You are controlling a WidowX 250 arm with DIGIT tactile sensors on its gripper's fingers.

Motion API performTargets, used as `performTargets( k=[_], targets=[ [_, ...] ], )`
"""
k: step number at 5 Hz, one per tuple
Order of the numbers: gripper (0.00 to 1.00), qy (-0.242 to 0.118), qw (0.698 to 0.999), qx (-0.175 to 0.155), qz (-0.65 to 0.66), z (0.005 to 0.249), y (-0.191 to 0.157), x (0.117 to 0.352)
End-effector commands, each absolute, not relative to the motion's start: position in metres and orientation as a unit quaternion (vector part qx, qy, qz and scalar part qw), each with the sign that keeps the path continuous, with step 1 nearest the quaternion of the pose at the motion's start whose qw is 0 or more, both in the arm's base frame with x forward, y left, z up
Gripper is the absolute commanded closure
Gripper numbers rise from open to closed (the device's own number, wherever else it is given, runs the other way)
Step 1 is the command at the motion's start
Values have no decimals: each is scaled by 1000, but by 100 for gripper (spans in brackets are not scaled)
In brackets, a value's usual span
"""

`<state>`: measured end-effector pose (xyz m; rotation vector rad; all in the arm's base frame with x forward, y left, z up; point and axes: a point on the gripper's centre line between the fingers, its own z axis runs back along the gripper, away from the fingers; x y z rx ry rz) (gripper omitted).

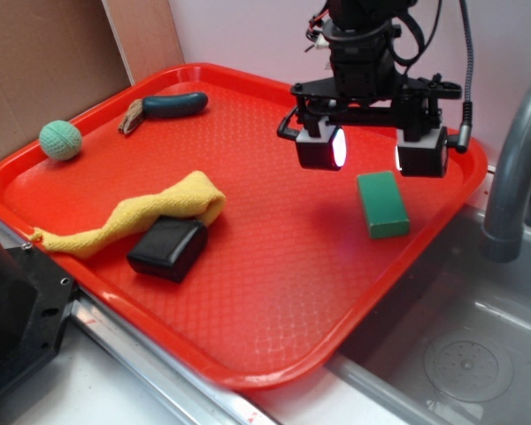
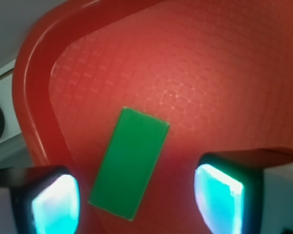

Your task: Grab the green block.

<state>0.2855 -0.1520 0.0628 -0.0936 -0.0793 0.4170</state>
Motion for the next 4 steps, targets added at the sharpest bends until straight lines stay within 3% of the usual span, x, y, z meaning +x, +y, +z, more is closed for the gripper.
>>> performTargets(
  k=[1, 2, 4],
  targets=[
    [0, -55, 973, -64, 214, 77, -157, 296],
    [0, -58, 967, -76, 234, 53, -161, 303],
    [0, -23, 965, -62, 253, 27, -166, 298]
  ],
)
